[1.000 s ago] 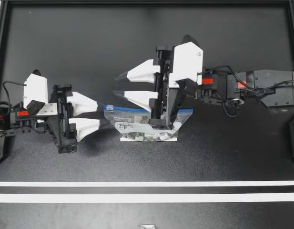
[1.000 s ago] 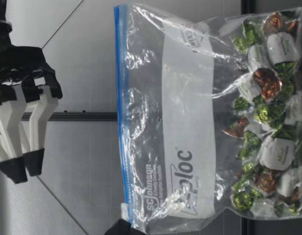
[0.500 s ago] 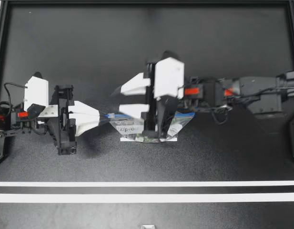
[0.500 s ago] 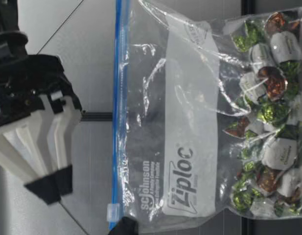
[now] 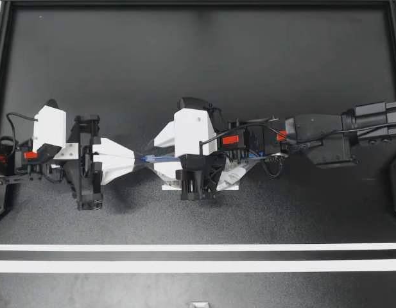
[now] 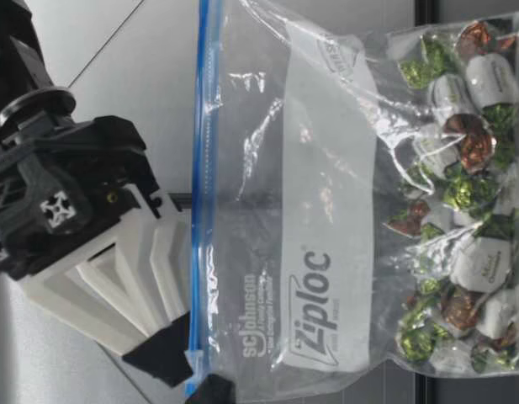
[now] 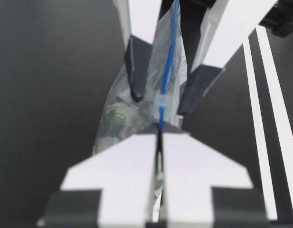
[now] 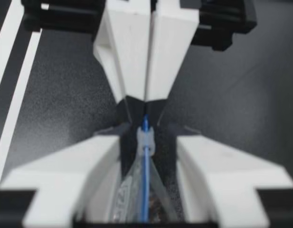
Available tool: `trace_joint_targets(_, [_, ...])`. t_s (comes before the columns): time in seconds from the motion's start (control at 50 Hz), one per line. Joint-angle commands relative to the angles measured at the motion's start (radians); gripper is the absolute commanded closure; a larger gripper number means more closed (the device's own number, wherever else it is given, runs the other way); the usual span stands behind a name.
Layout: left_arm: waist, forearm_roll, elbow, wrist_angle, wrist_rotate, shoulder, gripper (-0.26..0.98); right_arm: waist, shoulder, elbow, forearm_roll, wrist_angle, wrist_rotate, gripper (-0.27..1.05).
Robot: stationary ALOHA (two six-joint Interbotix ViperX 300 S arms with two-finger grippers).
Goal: Slide open the ziploc bag.
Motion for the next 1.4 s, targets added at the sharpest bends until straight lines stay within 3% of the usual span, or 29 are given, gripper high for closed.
trace_joint_targets(0.0, [-0.002, 0.003, -0.017, -0.003, 0.002, -0.014, 0.87, 0.003, -0.015, -0.025, -0.003, 0.006, 0.000, 0.32])
trace_joint_targets(0.24, [-0.002, 0.003, -0.018, 0.006, 0.014, -0.015, 0.87, 0.003, -0.014, -0.026, -0.002, 0.014, 0.003, 0.38])
trace_joint_targets(0.5, [-0.002, 0.003, -0.020, 0.018, 0.015, -0.018, 0.87, 0.003, -0.021, -0.029, -0.002, 0.051, 0.003, 0.75])
trace_joint_targets(0.66, [-0.002, 0.000, -0.020, 0.018, 0.017, -0.021, 0.88, 0.003, -0.041, -0.028, -0.002, 0.092, 0.002, 0.88])
trace_joint_targets(1.02, [-0.002, -0.049, -0.006, 0.028, 0.071, -0.017, 0.88, 0.003, -0.124, -0.011, -0.003, 0.281, -0.009, 0.90])
trace_joint_targets(1.38, [-0.002, -0.048, 0.005, 0.028, 0.075, -0.012, 0.88, -0.008, -0.259, 0.127, -0.003, 0.360, -0.028, 0.90])
